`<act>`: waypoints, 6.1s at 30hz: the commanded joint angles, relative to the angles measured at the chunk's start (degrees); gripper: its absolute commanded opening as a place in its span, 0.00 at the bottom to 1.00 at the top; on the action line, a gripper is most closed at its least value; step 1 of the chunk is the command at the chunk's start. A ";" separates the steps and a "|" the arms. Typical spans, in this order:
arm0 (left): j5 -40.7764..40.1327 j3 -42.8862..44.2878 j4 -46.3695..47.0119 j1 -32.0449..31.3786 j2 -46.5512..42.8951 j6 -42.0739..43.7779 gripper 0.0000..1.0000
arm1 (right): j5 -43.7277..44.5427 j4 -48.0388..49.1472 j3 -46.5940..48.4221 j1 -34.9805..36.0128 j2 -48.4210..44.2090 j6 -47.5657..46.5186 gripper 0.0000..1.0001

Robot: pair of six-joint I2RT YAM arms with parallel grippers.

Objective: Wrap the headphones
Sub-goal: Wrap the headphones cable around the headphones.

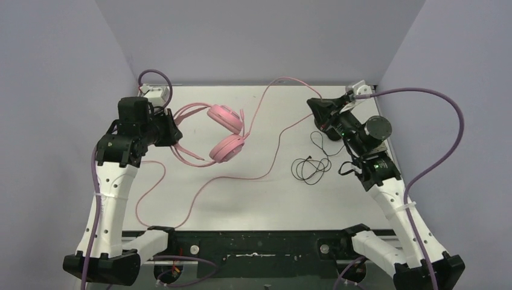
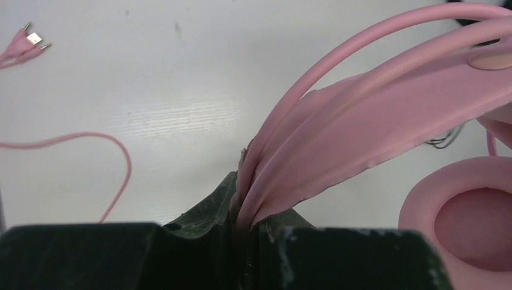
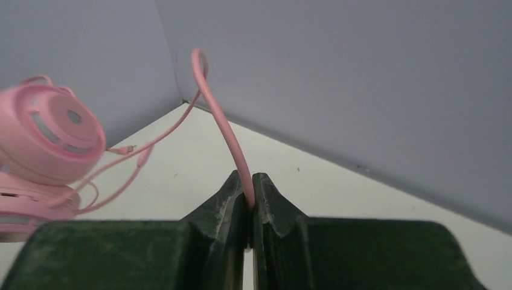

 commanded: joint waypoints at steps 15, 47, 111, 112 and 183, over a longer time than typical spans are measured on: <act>-14.58 -5.39 11.66 -9.18 12.07 7.90 0.00 | -18.47 -45.75 48.85 15.05 16.63 -31.30 0.00; -32.52 -1.60 26.90 -20.32 12.75 2.58 0.00 | -9.96 -57.91 62.73 31.03 28.79 -24.27 0.00; 42.50 -8.19 51.79 5.29 4.95 -42.70 0.00 | -9.70 0.36 2.26 17.09 17.72 6.63 0.00; 42.95 -8.63 52.18 4.92 4.49 -43.08 0.00 | -9.22 2.76 2.13 17.09 18.58 7.27 0.00; 30.05 5.37 22.93 5.80 -2.65 -30.81 0.00 | -5.18 29.35 -29.64 7.44 13.00 2.26 0.00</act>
